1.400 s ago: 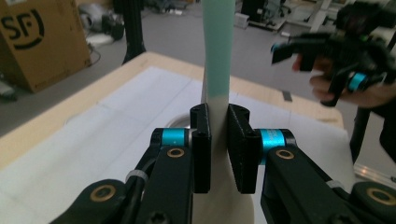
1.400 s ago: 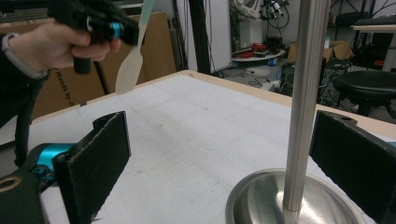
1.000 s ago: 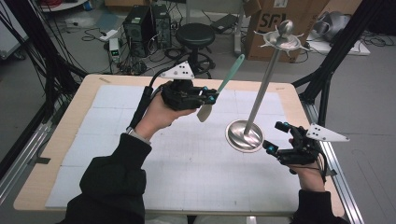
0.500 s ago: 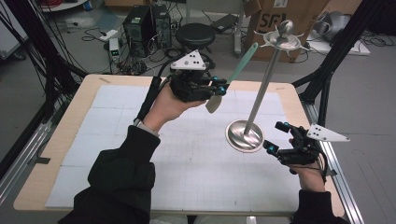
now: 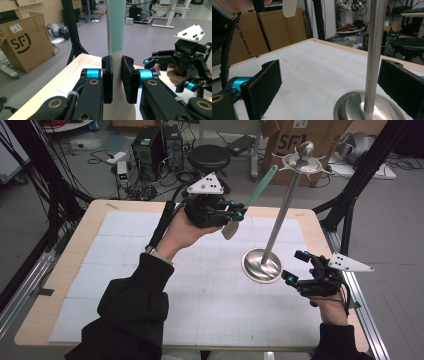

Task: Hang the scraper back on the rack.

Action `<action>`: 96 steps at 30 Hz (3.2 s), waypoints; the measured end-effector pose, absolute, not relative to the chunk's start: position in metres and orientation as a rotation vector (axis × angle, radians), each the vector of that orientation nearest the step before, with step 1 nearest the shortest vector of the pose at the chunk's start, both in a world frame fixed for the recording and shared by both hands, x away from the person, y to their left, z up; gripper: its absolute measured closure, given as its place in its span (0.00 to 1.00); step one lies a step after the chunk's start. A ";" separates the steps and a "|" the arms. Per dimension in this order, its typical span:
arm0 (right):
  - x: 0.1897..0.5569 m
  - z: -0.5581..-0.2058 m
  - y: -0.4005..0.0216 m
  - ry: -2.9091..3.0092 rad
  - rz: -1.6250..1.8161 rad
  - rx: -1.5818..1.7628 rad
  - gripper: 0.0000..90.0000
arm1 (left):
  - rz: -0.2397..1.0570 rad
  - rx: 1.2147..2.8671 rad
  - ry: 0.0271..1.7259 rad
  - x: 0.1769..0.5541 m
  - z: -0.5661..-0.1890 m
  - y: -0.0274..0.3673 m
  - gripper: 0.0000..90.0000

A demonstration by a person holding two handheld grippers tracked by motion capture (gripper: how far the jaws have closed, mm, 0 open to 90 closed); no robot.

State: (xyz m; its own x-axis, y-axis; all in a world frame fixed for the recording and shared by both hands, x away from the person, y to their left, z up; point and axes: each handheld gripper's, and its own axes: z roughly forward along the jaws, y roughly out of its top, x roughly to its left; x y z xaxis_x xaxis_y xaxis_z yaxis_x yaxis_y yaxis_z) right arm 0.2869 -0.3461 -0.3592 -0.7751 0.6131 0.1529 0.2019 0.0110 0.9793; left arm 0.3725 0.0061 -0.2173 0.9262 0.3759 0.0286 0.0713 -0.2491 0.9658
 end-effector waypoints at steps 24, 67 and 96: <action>0.287 -0.361 -0.347 1.970 1.828 0.847 0.05 | 0.280 1.830 0.362 0.381 -0.229 -0.028 0.89; 0.288 -0.364 -0.348 2.008 1.793 0.851 0.05 | 0.288 1.691 0.447 0.352 -0.331 0.120 0.02; 0.299 -0.376 -0.345 1.975 1.749 0.908 0.05 | 0.547 1.624 0.745 0.314 -0.379 0.257 0.02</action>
